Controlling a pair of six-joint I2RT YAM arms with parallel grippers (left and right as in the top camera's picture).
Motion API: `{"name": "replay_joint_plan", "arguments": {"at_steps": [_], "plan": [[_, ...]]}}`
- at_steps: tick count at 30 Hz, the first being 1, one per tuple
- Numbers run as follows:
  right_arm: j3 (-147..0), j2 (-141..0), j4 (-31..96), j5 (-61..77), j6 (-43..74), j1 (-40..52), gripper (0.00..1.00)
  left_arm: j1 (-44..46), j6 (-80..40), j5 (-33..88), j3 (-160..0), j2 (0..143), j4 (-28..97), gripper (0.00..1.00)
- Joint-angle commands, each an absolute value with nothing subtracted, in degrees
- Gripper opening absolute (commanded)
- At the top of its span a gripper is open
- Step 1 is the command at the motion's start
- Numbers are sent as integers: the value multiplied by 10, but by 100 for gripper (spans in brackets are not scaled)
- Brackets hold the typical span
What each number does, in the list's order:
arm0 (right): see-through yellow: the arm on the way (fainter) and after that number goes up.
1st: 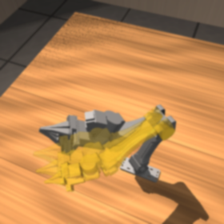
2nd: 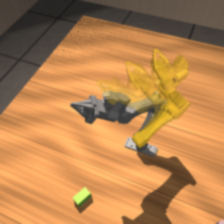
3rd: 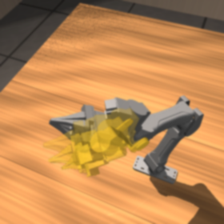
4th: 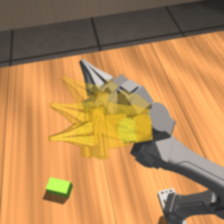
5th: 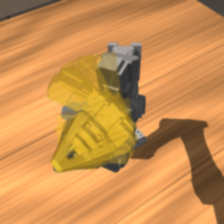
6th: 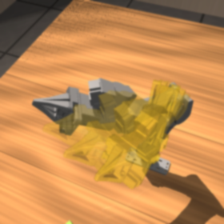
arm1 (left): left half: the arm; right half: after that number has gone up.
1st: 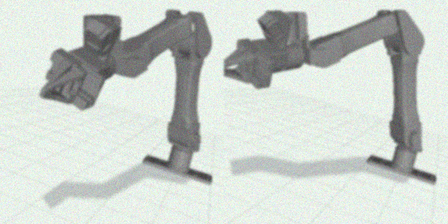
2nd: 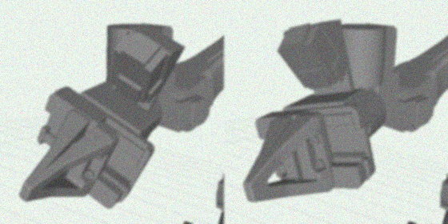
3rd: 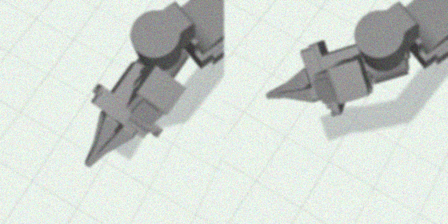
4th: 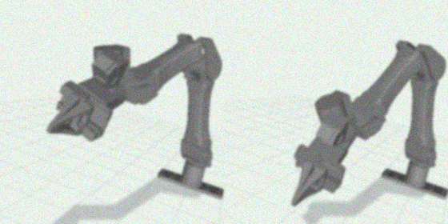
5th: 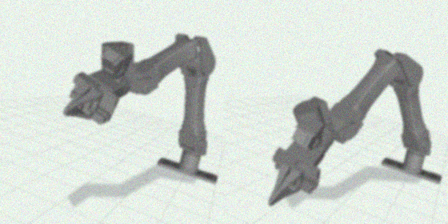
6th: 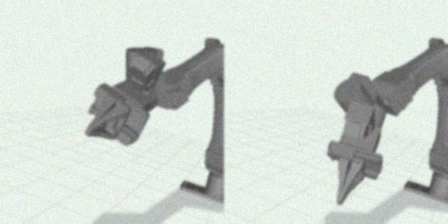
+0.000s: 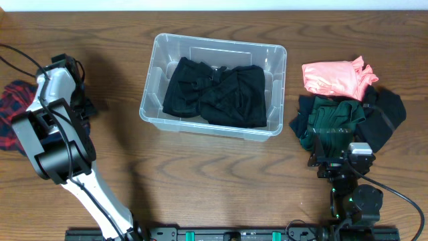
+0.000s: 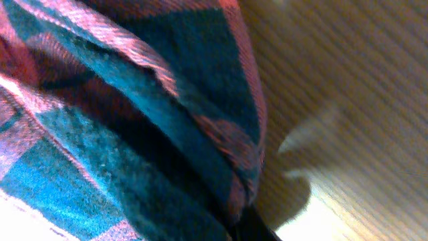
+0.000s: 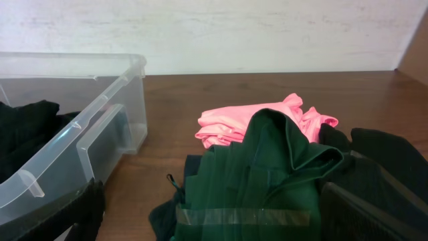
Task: Pack container
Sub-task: 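Lift the plaid shirt with the left gripper and carry it over the bin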
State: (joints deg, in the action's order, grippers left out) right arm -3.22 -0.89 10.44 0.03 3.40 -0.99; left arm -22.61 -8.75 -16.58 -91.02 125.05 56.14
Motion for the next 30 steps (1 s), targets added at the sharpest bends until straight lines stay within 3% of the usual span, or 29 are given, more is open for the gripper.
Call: {"name": "replay_joint_plan", "arguments": {"at_steps": [1,16,30], "plan": [[-30,-7,105,-4,36,-14,99,-222,-89,-58,-941,1262,605,6],[-30,-7,105,-4,36,-14,99,-219,-59,24,-1256,1240,878,6],[-30,-7,105,-4,36,-14,99,-174,-56,55,-1289,1076,895,6]]}}
